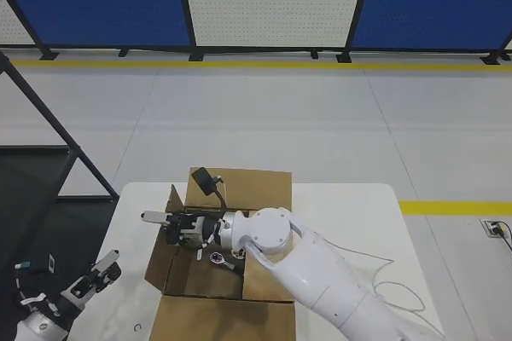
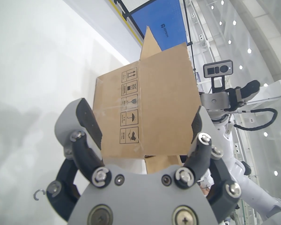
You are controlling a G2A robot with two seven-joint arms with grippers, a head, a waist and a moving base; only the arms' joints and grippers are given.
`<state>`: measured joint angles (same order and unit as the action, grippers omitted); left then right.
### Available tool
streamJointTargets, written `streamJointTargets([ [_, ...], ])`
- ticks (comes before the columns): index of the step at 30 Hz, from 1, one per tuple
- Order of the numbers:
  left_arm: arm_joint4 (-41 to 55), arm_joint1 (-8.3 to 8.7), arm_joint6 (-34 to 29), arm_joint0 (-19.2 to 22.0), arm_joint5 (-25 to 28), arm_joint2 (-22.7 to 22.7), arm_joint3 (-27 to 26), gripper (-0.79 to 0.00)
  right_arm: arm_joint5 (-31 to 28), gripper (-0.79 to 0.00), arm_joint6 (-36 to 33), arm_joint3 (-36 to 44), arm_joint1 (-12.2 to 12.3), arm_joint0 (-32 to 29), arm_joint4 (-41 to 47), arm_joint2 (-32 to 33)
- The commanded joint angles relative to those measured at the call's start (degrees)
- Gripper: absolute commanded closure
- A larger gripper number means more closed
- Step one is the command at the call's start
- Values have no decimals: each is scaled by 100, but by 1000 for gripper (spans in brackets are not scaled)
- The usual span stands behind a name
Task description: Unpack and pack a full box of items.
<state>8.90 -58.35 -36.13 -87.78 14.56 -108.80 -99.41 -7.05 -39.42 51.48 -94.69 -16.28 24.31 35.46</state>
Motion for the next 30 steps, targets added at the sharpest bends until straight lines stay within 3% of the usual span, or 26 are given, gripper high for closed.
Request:
streamJointTargets([
  [1, -2, 0, 0, 1, 0, 1, 0, -785, 6, -785, 8, 17, 5, -6, -4, 5],
  [9, -1, -1, 15, 0, -4, 5, -4, -785, -7, -785, 53, 23, 5, -39, 8, 16],
  [14, -135, -1, 125, -8, -79, 21, -96, -785, -67, -785, 619, 46, -53, -314, 94, 123],
  [30, -44, 1, 188, -551, 148, -524, -232, -785, -362, -785, 471, -1251, -909, 222, 222, -475],
])
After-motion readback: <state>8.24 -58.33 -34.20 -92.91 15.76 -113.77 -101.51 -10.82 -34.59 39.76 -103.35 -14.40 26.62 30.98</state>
